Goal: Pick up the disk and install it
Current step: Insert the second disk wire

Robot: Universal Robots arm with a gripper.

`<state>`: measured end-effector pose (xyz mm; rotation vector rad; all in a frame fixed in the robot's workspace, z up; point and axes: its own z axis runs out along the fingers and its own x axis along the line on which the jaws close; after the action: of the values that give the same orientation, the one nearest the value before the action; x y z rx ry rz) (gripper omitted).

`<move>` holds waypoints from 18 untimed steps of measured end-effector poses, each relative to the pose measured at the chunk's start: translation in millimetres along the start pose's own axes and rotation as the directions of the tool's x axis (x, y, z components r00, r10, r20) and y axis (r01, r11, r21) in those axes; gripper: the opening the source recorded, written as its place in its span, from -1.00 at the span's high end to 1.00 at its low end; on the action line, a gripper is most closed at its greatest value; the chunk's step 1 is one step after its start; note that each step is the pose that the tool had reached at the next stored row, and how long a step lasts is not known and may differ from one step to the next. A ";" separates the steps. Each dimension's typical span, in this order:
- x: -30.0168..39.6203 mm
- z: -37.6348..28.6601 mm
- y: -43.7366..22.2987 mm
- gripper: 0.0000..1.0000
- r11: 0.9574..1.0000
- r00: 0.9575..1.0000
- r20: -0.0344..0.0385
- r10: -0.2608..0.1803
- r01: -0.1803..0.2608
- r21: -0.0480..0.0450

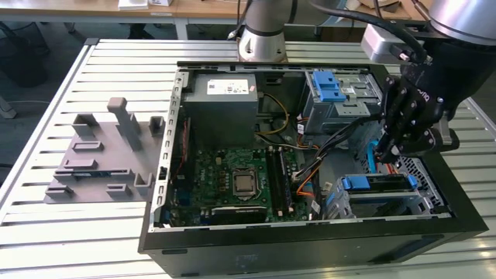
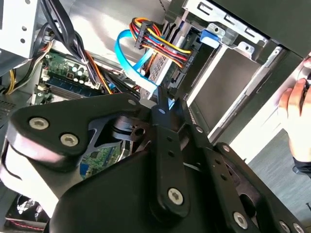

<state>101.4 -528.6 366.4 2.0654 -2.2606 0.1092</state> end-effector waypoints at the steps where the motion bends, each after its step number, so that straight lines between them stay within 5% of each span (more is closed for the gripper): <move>1: -0.1 0.7 0.0 0.49 1.000 1.000 0.000 0.000 0.000 0.000; 8: -0.6 5.1 0.0 0.51 1.000 1.000 -0.002 0.000 0.000 0.000; 10: -0.6 6.1 -0.3 0.65 1.000 1.000 0.003 0.000 0.000 0.000; 14: -0.9 8.1 -0.7 0.68 1.000 0.999 0.032 0.000 0.000 -0.003; 17: -0.5 9.3 -0.8 0.68 1.000 0.997 0.076 0.000 0.001 -0.007; 18: -0.3 9.6 -0.8 0.68 1.000 0.996 0.084 0.000 0.001 -0.007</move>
<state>102.2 -529.3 356.8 2.1058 -2.3041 0.0139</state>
